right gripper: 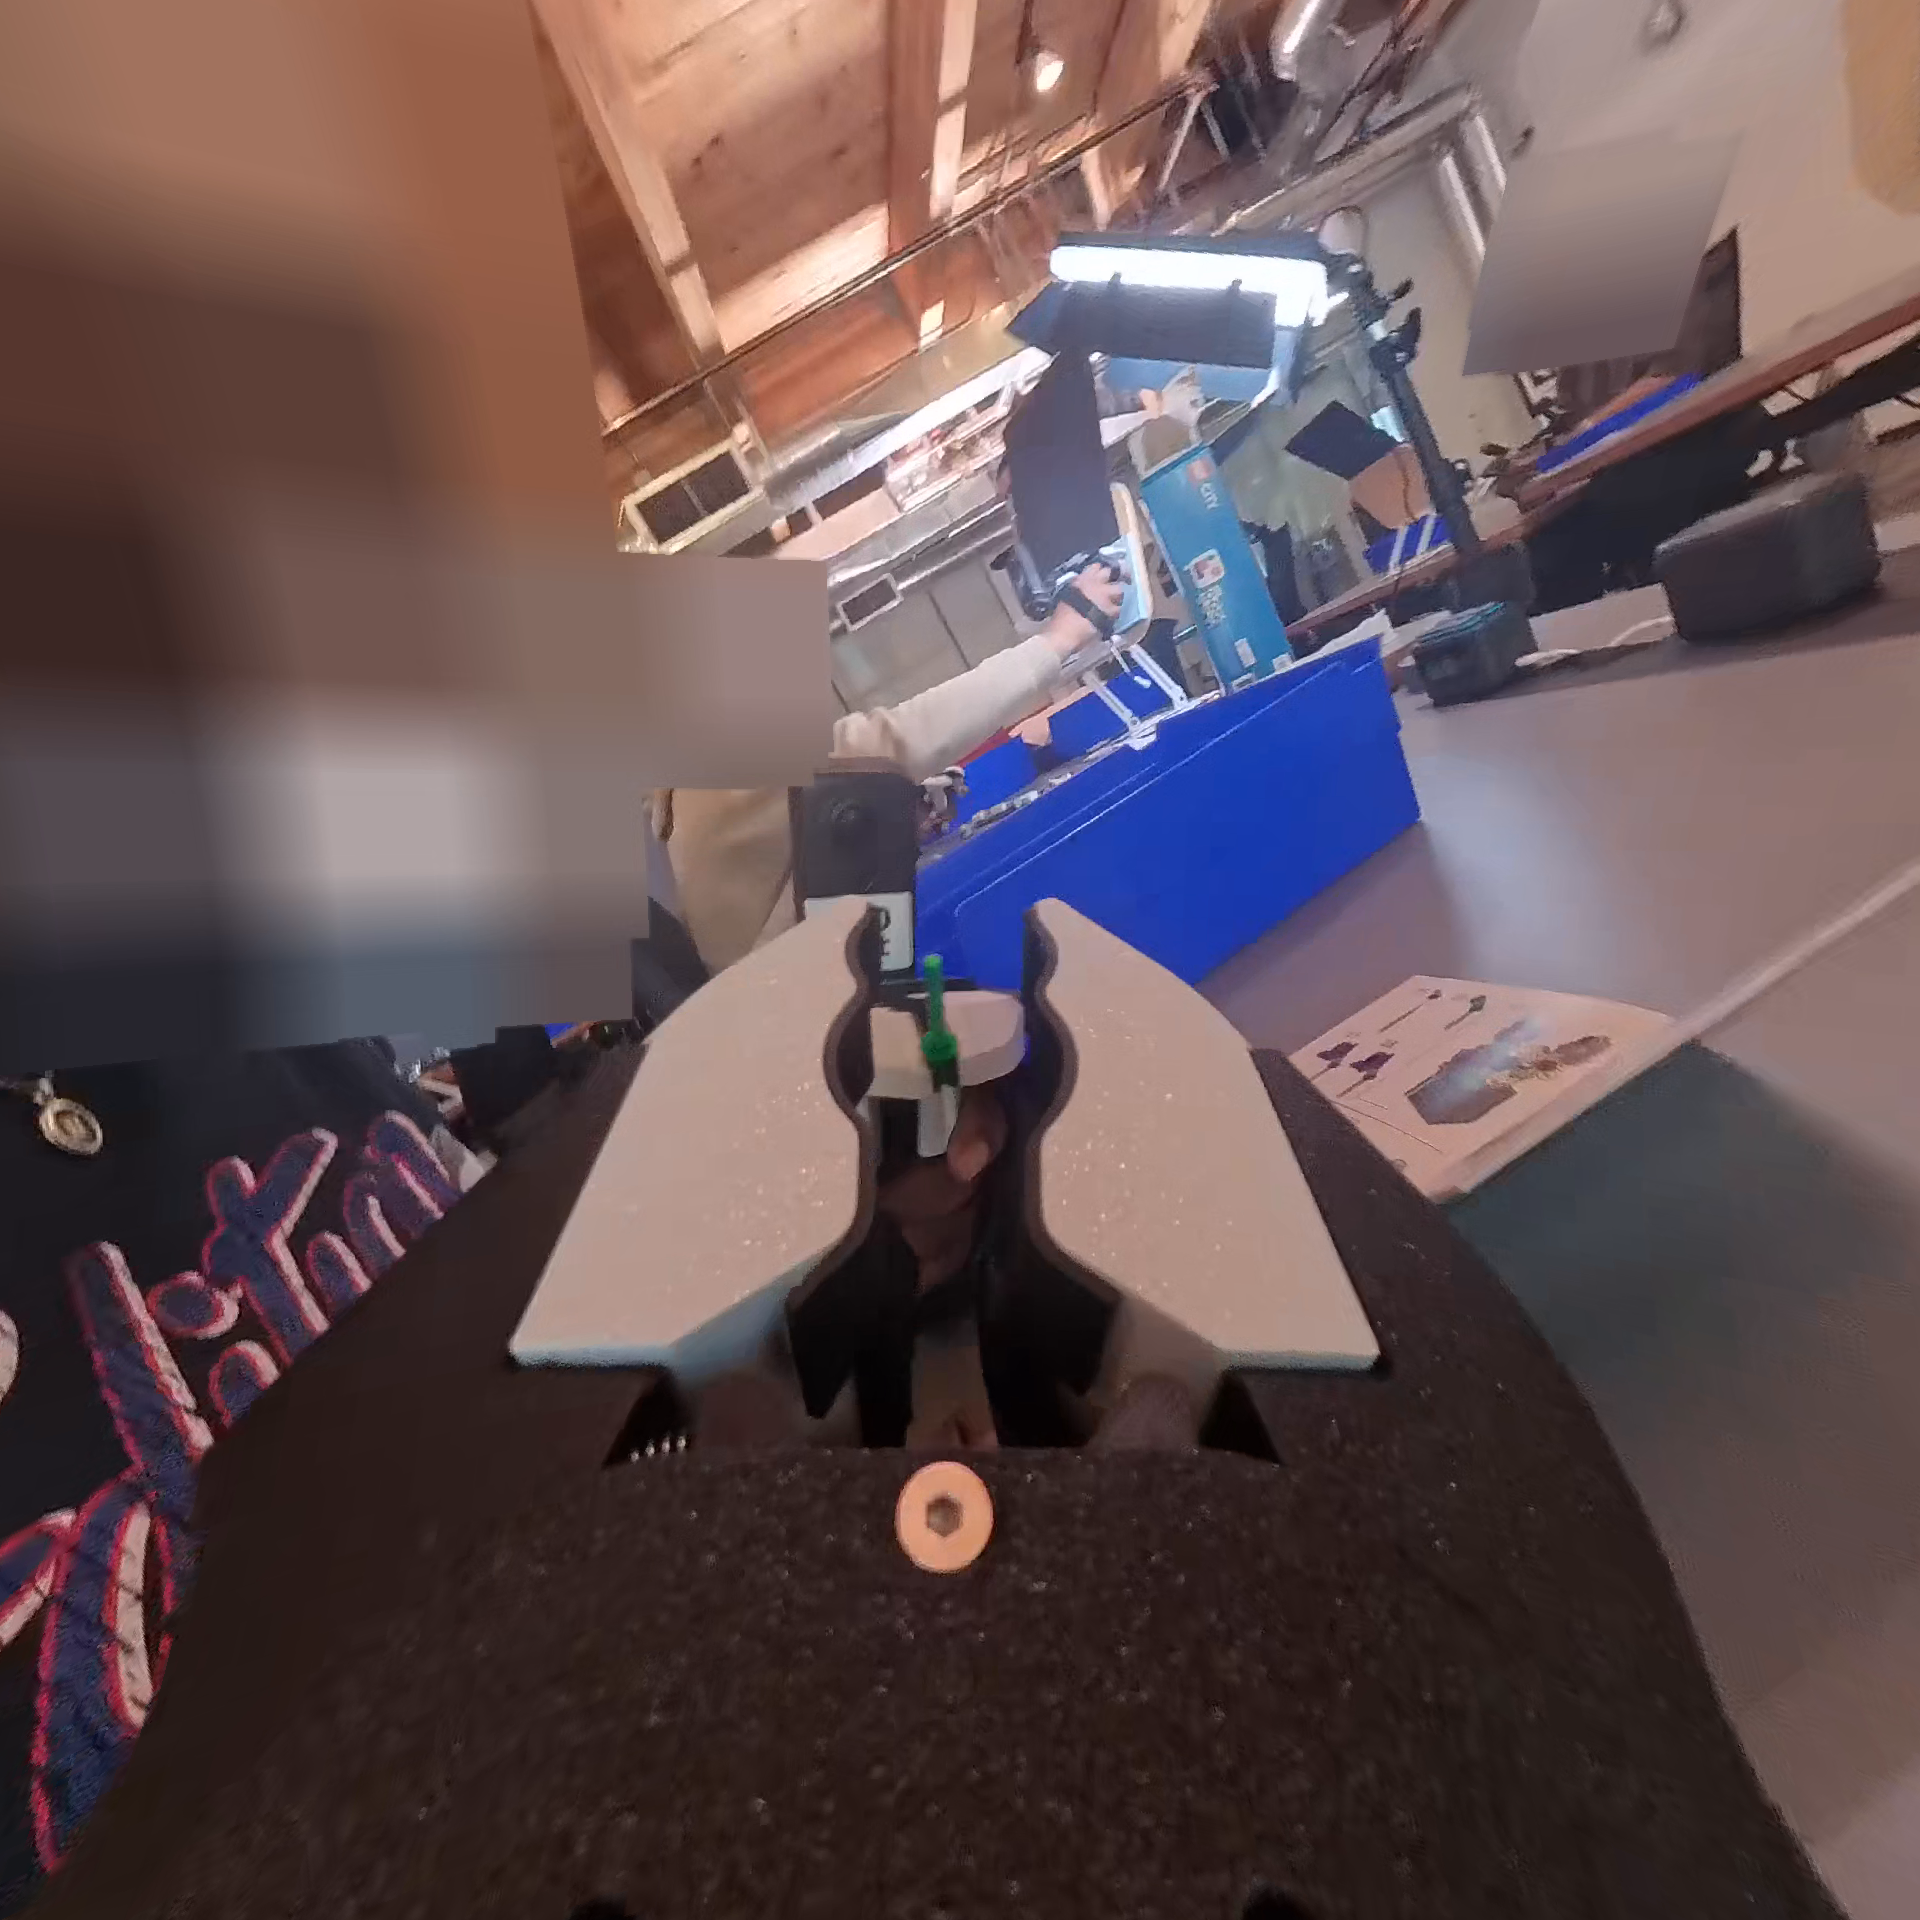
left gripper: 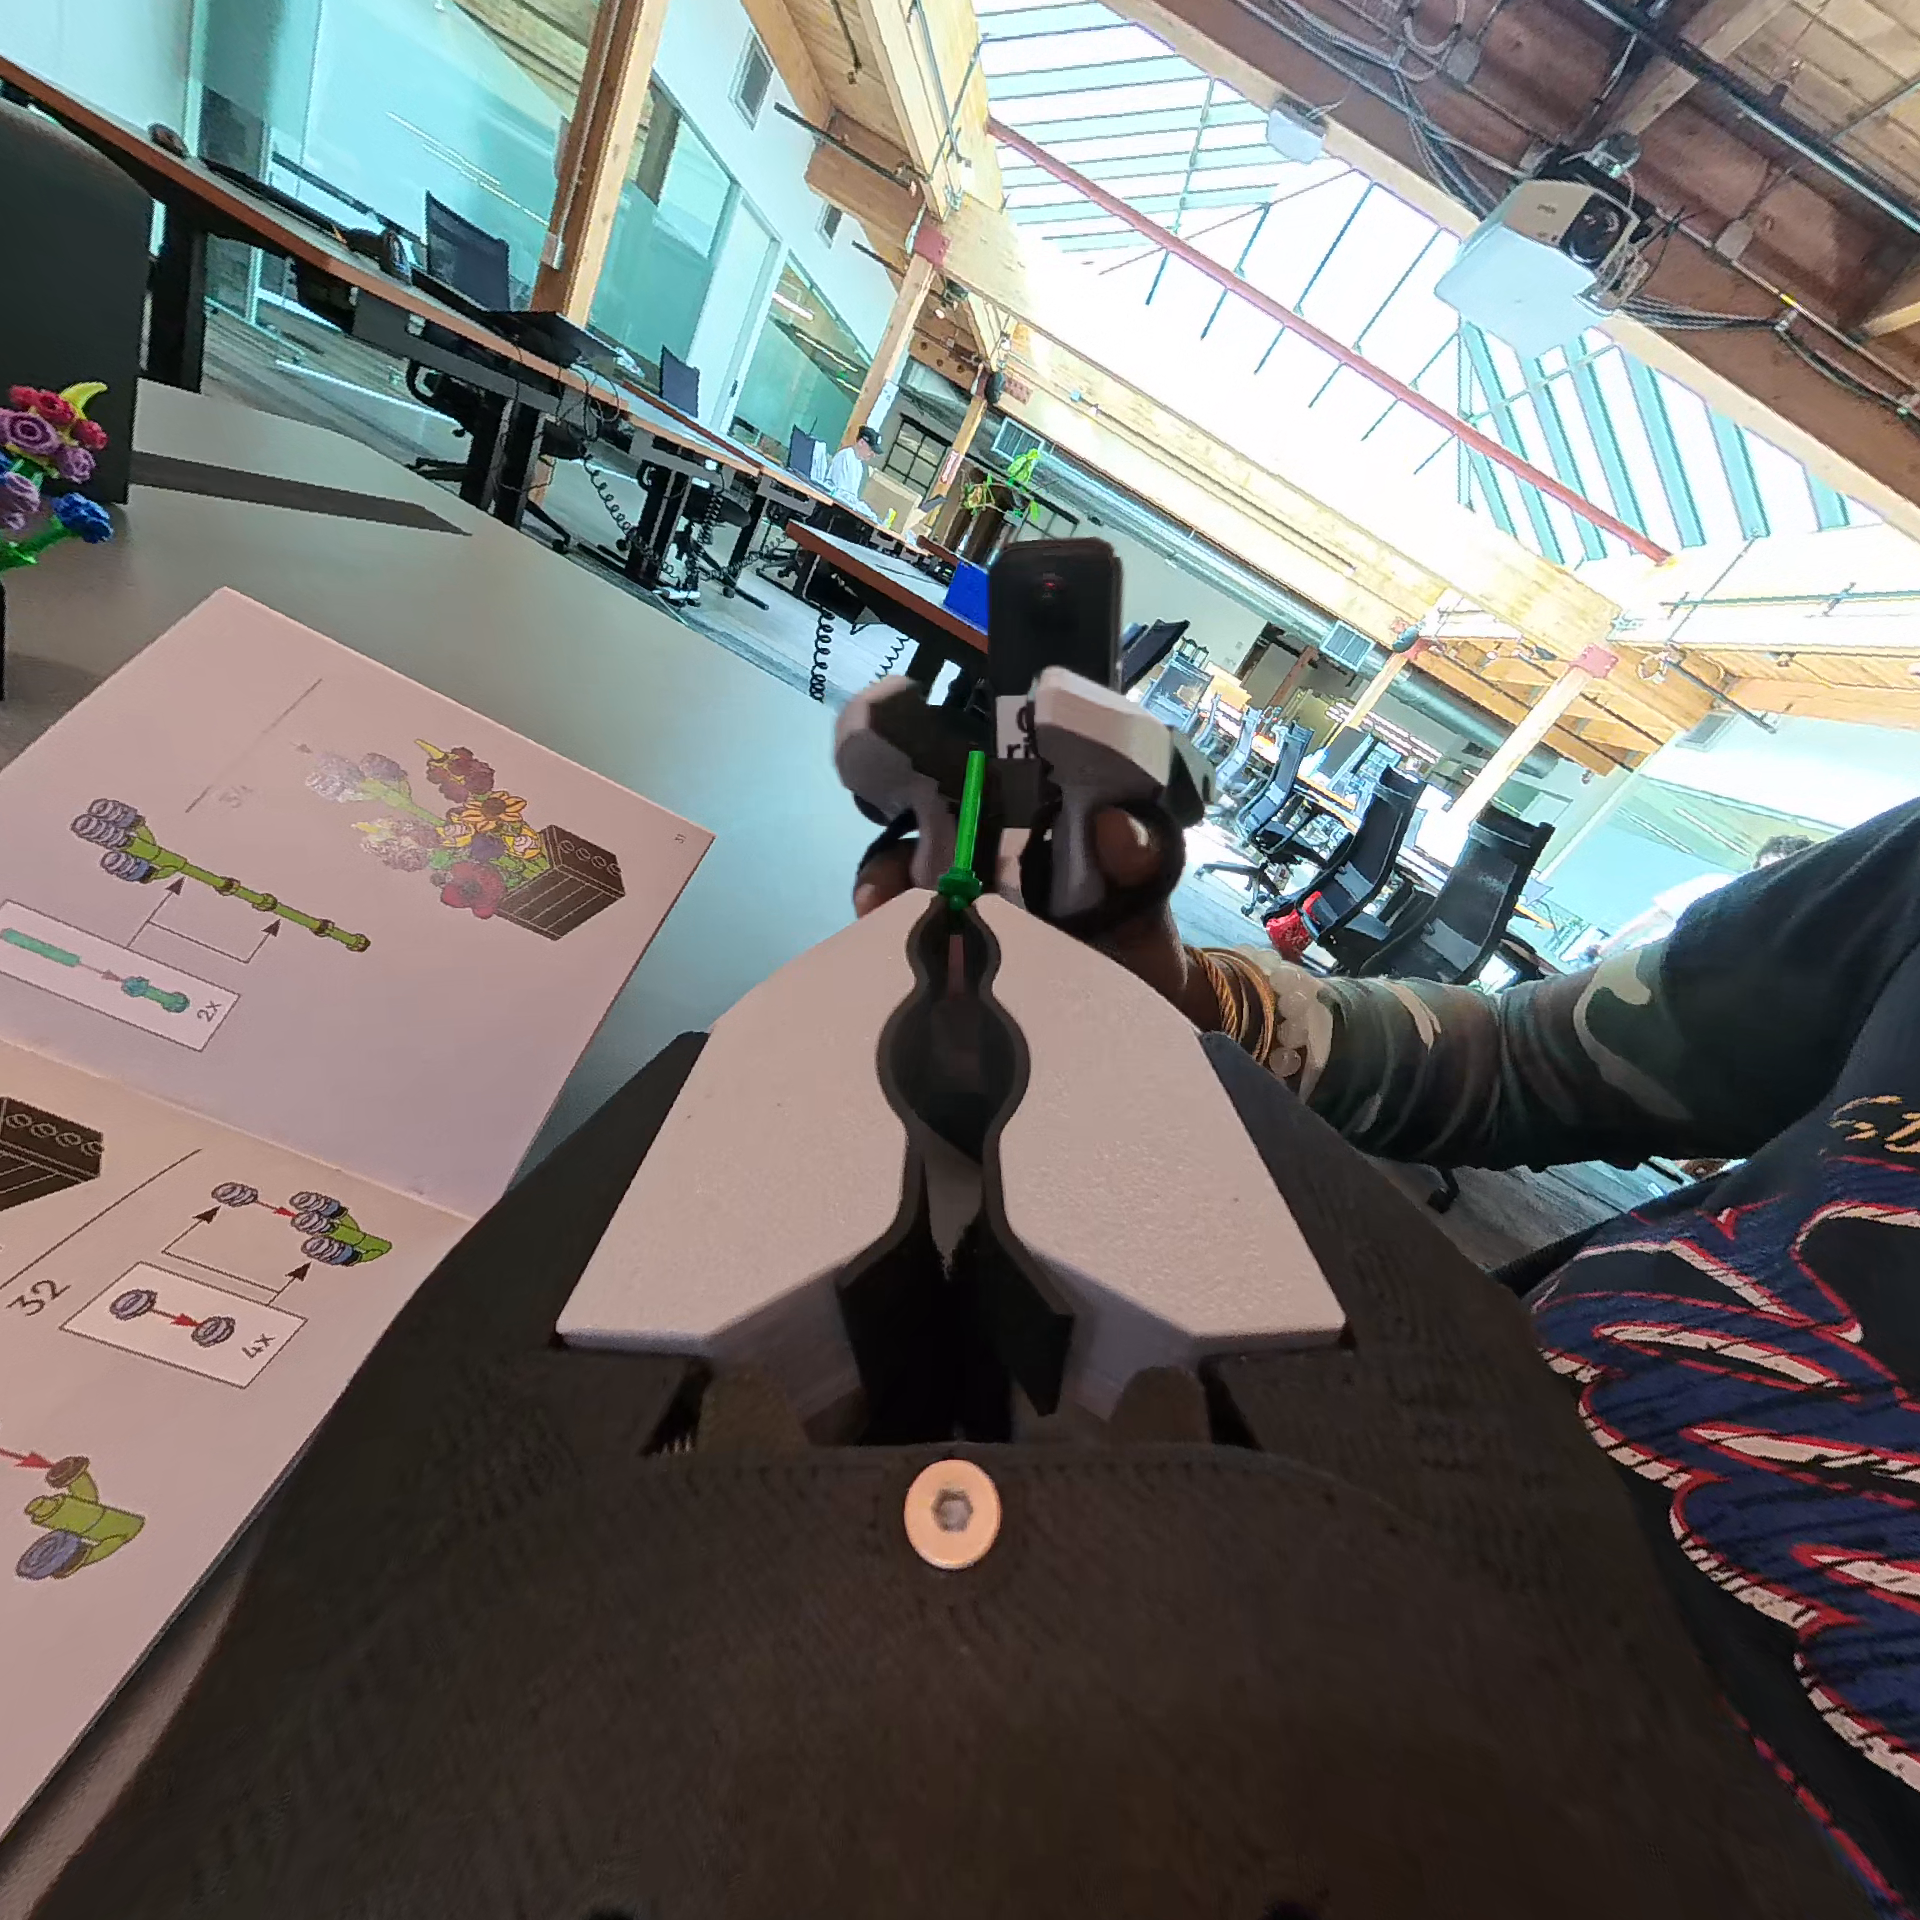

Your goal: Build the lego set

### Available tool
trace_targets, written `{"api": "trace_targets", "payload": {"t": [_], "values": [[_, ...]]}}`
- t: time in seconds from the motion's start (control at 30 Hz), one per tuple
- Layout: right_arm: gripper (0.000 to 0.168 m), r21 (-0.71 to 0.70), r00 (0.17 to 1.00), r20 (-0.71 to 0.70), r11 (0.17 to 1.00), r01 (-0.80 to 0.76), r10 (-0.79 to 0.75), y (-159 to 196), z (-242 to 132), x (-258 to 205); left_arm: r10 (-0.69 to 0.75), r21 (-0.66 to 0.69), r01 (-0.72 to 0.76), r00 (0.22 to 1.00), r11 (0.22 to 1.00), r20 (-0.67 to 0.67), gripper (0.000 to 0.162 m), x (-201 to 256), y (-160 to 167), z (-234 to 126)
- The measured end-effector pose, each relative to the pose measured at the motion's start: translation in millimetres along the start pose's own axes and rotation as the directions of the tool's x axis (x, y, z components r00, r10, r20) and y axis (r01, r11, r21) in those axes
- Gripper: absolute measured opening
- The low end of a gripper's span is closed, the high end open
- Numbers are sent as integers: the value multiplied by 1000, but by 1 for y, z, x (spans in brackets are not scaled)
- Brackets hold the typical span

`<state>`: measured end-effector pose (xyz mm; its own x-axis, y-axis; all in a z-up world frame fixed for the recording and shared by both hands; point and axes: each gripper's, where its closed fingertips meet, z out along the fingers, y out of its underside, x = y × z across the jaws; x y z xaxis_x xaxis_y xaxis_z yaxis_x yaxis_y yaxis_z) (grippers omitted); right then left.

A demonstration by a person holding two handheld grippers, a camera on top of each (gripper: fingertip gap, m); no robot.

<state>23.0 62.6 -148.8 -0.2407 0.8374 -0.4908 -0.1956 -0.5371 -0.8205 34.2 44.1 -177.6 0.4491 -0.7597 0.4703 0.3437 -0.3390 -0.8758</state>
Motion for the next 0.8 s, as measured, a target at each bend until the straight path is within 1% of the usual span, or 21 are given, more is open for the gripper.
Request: {"api": "trace_targets", "payload": {"t": [0.07,0.17,0.27,0.6,0.8], "values": [[14,-49,998,22,997,58,-57,7,4,-8,0,1,0,1000,1000,1,2,0,0,0],[3,-45,996,3,995,92,-92,8,6,-6,2,6,-2,1000,1000,-7,2,1,-1,0],[3,-45,998,14,997,67,-67,9,7,-5,-2,7,2,1000,1000,-5,2,1,-1,-1],[3,-101,995,-37,991,83,-87,16,5,-1,-16,-7,16,1000,1000,15,1,-3,2,-1],[3,-137,997,-41,989,52,-58,18,2,0,-9,-31,10,1000,999,19,1,-3,5,0]]}}
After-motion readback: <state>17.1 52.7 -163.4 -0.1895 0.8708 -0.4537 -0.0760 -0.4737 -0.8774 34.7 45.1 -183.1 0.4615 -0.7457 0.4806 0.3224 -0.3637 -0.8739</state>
